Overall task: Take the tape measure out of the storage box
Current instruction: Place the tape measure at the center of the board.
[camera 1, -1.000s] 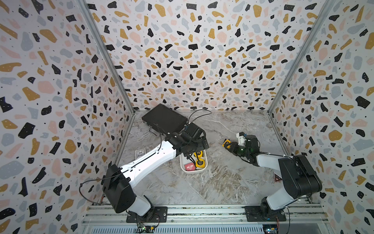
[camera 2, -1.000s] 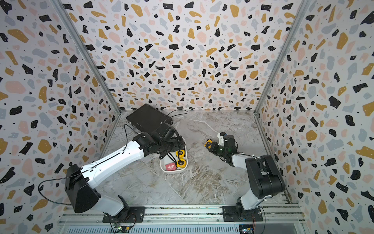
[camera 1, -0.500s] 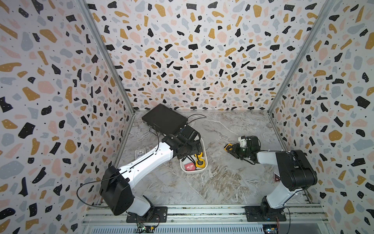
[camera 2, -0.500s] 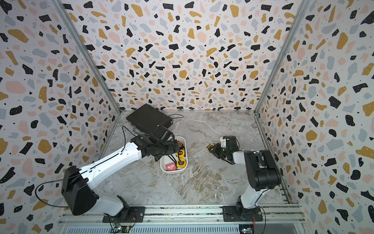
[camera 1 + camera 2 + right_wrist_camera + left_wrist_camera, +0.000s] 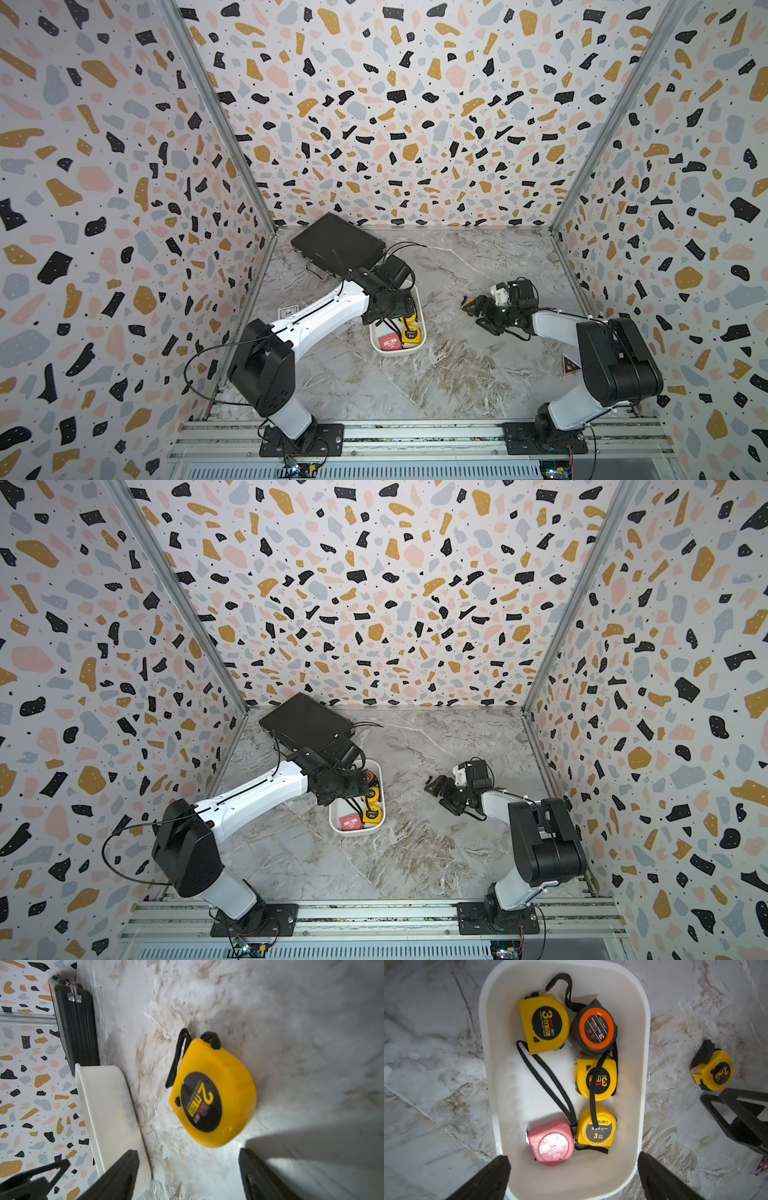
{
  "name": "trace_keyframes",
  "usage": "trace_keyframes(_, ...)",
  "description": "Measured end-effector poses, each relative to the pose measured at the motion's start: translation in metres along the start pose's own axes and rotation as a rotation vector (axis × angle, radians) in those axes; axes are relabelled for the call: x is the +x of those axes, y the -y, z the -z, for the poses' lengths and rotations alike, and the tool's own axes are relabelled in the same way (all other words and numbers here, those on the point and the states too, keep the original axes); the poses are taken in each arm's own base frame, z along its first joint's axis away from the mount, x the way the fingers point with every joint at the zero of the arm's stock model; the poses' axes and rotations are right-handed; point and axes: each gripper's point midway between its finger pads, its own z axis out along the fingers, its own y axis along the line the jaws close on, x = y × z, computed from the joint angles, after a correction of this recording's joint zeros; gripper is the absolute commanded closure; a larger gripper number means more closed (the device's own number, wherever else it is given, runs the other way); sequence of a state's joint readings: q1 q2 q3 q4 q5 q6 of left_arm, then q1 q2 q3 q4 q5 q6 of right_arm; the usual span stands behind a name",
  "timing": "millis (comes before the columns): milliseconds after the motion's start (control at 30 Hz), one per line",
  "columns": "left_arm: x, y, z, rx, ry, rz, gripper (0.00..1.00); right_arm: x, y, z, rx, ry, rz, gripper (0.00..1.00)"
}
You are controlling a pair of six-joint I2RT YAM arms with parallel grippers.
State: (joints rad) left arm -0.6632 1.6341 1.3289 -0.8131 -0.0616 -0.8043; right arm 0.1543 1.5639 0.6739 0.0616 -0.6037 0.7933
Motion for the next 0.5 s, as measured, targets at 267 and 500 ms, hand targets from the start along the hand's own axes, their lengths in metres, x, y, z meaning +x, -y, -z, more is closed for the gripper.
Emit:
trace_keyframes(267,-0.034,0.01,-0.02,-0.047,0.013,-0.054,0.05,0.012,-0.01,0.024,0.013,-0.009,0.038,0.08)
trace_keyframes(500,-0.048,0.027,-0.054,-0.054,-0.02,-0.085,0.14,0.023,-0.017,0.042,0.019,-0.013,0.073,0.06)
